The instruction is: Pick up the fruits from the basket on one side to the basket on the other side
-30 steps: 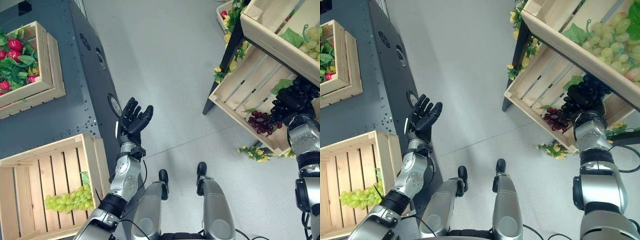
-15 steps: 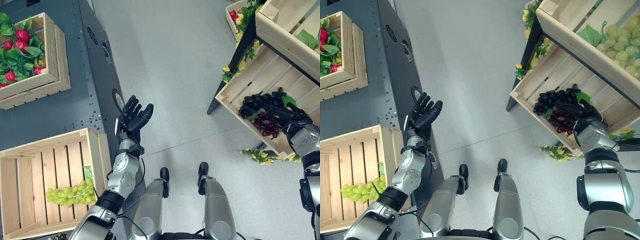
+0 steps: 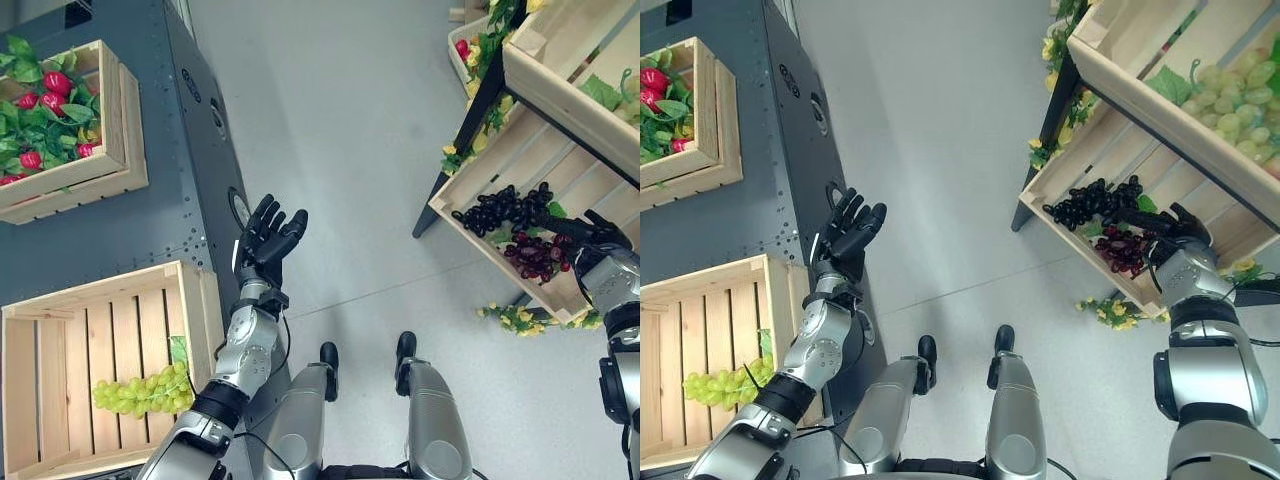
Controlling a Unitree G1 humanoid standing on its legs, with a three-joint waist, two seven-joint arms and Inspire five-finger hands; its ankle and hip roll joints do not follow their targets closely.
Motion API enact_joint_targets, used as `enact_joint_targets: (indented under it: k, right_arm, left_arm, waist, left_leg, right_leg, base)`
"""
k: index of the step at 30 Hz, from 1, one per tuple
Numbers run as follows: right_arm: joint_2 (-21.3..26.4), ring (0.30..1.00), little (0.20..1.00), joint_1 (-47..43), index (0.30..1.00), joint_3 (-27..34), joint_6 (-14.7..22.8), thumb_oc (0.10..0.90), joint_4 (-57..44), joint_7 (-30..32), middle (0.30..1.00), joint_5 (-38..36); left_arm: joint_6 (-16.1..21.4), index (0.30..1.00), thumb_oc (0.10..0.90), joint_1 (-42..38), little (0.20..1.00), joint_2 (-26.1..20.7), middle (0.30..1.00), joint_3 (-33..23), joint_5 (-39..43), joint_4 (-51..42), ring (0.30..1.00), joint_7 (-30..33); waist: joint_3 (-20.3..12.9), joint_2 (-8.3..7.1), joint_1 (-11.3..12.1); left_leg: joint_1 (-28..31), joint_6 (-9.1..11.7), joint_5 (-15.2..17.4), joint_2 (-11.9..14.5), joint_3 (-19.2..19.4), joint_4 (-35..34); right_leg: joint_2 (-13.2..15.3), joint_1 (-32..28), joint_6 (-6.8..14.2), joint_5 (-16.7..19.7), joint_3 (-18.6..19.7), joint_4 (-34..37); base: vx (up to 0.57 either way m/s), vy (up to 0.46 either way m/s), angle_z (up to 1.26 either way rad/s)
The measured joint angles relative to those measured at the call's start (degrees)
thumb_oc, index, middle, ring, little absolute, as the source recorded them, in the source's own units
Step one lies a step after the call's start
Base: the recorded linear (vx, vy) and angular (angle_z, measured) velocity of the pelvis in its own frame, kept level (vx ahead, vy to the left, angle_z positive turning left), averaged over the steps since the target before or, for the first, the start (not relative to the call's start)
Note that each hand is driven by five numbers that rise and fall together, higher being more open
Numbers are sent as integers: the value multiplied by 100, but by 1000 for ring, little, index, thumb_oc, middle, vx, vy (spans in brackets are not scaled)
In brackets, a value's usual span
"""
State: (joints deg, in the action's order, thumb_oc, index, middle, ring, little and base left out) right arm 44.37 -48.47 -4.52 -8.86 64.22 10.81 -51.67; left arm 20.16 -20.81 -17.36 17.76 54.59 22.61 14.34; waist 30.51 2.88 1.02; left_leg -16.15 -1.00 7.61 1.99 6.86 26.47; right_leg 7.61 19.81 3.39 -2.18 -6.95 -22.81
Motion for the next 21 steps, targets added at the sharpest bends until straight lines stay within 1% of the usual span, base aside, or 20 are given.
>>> enact_joint_targets:
  k: [3,4,5,6,9,10,12,13,14,15,16,19,21]
  right_arm:
    - [-65,900,900,100,900,6,216,800,-317,52,900,1]
    - [-212,900,900,259,900,114,400,800,-577,69,900,18]
    - [-319,900,900,369,900,191,497,800,-734,70,900,34]
    - [-568,900,900,550,900,221,678,800,-1006,71,900,180]
    - [-1072,900,900,1019,900,188,850,800,-1732,90,900,425]
    - [-1409,900,900,1394,900,156,1037,800,-2161,105,900,626]
    - [-1714,900,900,1605,900,-62,1061,800,-2273,96,900,688]
    - [-1996,900,900,1871,900,-101,1095,800,-2449,152,900,885]
    - [-2112,900,900,1984,900,-145,1098,800,-2498,152,900,912]
    - [-2265,900,900,2148,900,-274,1101,800,-2561,152,900,913]
    - [-2401,900,900,2337,900,-313,1111,800,-2632,149,900,912]
    - [-2720,900,900,2724,900,-321,1242,800,-2634,138,900,909]
    - [-2912,900,900,3144,900,-346,1372,800,-2632,107,900,907]
  left_arm:
    - [0,900,800,12,900,0,900,-4,12,1,900,-4]
    - [-3,900,800,35,900,3,900,-15,12,20,900,-4]
    - [-4,900,800,51,900,4,900,-14,12,37,900,-4]
    - [-4,900,800,83,900,12,900,-20,11,100,900,-11]
    - [-61,900,800,134,900,56,900,-33,2,139,900,-14]
    - [-94,900,800,232,900,70,900,-49,-6,142,900,-14]
    - [-129,900,800,307,900,88,900,-54,-13,160,900,-14]
    - [-161,900,800,330,900,142,900,-69,-46,237,900,-36]
    - [-205,900,800,374,900,141,900,-69,-46,246,900,-40]
    - [-240,900,800,469,900,141,900,-71,-47,256,900,-55]
    - [-245,900,800,547,900,154,900,-66,-50,315,900,-101]
    - [-246,900,800,772,900,208,900,-101,-52,549,900,-168]
    - [-246,900,800,1078,900,361,900,-177,-49,845,900,-268]
  waist:
    - [-6,-18,-23]
    - [-11,-48,-52]
    - [-10,-64,-65]
    - [-13,-96,-105]
    - [-25,-122,-134]
    - [-45,-158,-149]
    - [-80,-201,-176]
    - [-97,-233,-162]
    - [-111,-253,-166]
    - [-172,-286,-172]
    - [-313,-321,-170]
    - [-554,-412,-163]
    - [-930,-432,-161]
  left_leg:
    - [189,-31,-40,-11,23,-205]
    - [305,-34,-62,-14,38,-315]
    - [392,-30,-68,-15,46,-384]
    - [568,-24,-74,-11,58,-520]
    - [910,6,-94,0,111,-810]
    - [1129,29,-125,-4,129,-961]
    - [1333,30,-125,3,135,-1137]
    - [1546,54,-160,7,137,-1343]
    - [1661,59,-163,13,137,-1423]
    - [1789,63,-165,24,139,-1535]
    - [1808,66,-167,27,137,-1615]
    - [2008,78,-184,32,138,-1829]
    - [2101,85,-189,33,133,-2010]
  right_leg:
    - [23,-172,42,57,11,208]
    - [19,-277,52,84,13,307]
    - [14,-354,54,92,14,367]
    - [-4,-518,37,114,14,488]
    - [-45,-830,48,128,20,709]
    - [-74,-1001,84,153,22,828]
    - [-82,-1167,70,141,19,936]
    - [-119,-1377,87,158,8,1116]
    - [-128,-1485,88,158,4,1182]
    - [-144,-1596,88,157,2,1271]
    - [-155,-1626,89,157,-9,1365]
    - [-185,-1819,110,171,-19,1580]
    - [-211,-1944,140,189,-26,1803]
  base:
    - [48,40,-6]
    - [69,32,-6]
    - [67,22,-5]
    - [64,19,-7]
    - [115,9,-8]
    - [93,-15,-9]
    - [129,-23,-5]
    - [115,-11,-2]
    - [98,-7,-2]
    - [91,-6,-2]
    - [83,-6,-1]
    - [93,-11,0]
    - [68,-23,2]
